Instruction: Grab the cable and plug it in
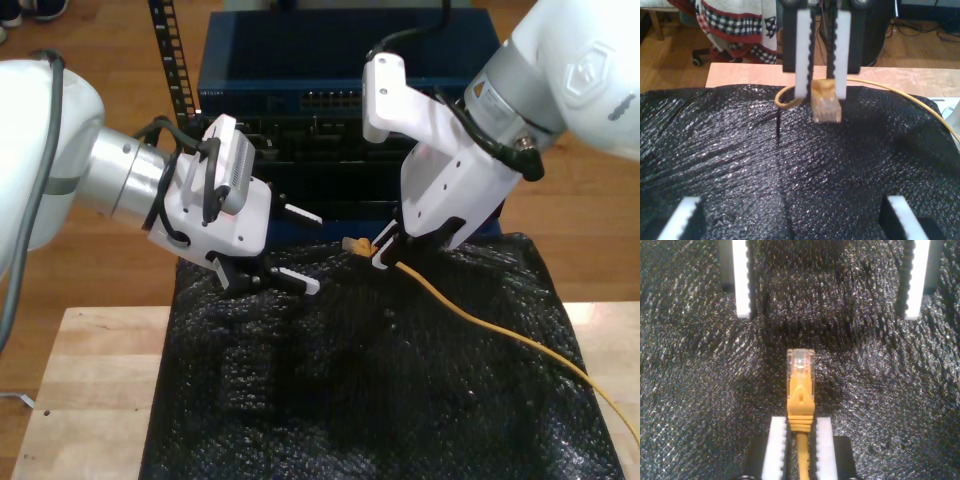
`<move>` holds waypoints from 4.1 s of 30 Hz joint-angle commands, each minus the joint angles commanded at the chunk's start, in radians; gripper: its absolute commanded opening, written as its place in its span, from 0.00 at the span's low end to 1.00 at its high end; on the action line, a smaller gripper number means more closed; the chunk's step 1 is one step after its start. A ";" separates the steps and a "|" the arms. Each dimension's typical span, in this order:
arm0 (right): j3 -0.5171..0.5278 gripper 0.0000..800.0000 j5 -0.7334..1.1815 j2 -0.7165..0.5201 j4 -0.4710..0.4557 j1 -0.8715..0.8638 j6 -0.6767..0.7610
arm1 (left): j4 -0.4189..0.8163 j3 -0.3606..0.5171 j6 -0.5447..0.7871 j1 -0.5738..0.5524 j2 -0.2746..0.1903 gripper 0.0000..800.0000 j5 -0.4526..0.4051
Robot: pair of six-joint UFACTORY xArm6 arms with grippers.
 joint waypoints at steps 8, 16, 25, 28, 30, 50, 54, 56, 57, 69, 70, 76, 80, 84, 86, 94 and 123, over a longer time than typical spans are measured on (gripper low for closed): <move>0.012 0.01 -0.005 0.008 0.026 0.009 0.003 | -0.020 0.003 0.003 0.003 -0.008 1.00 0.009; 0.020 0.01 -0.011 0.025 0.068 0.014 0.003 | -0.020 0.011 0.011 0.005 -0.008 1.00 0.015; 0.020 0.01 -0.012 0.063 0.068 0.014 0.003 | -0.020 0.014 0.018 0.005 -0.008 0.93 0.028; 0.020 0.01 -0.012 0.061 0.068 0.014 0.003 | -0.021 0.014 0.020 0.005 -0.008 0.87 0.029; 0.020 0.01 -0.014 0.061 0.068 0.014 0.003 | -0.020 0.015 0.020 0.005 -0.008 0.84 0.029; 0.020 0.01 -0.015 0.063 0.071 0.023 0.002 | -0.037 0.028 0.021 0.006 -0.008 0.48 0.049; 0.020 0.01 -0.015 0.061 0.071 0.023 0.002 | -0.037 0.028 0.021 0.006 -0.008 0.43 0.049; 0.020 0.01 -0.015 0.061 0.071 0.023 0.002 | -0.037 0.031 0.021 0.006 -0.008 0.43 0.049; 0.020 0.01 -0.015 0.061 0.071 0.023 0.002 | -0.037 0.032 0.021 0.006 -0.008 0.42 0.049; 0.020 0.01 -0.015 0.061 0.071 0.023 0.002 | -0.040 0.034 0.021 0.006 -0.008 0.33 0.054; 0.020 0.01 -0.015 0.061 0.071 0.023 0.002 | -0.043 0.034 0.021 0.006 -0.008 0.33 0.055; 0.020 0.01 -0.015 0.063 0.071 0.023 0.002 | -0.044 0.034 0.021 0.006 -0.008 0.26 0.057; 0.020 0.01 -0.015 0.061 0.071 0.023 0.002 | -0.044 0.035 0.021 0.006 -0.009 0.18 0.057; 0.020 0.02 -0.015 0.061 0.071 0.023 0.002 | -0.046 0.035 0.020 0.006 -0.011 0.04 0.057; 0.020 0.04 -0.015 0.061 0.071 0.023 0.002 | -0.046 0.035 0.020 0.006 -0.012 0.04 0.055; 0.014 0.39 -0.015 0.064 0.071 0.023 0.000 | -0.044 0.035 0.014 0.006 -0.018 0.01 0.058; -0.068 0.99 -0.014 0.058 0.118 0.009 -0.052 | -0.110 -0.015 -0.130 0.107 0.078 0.00 0.224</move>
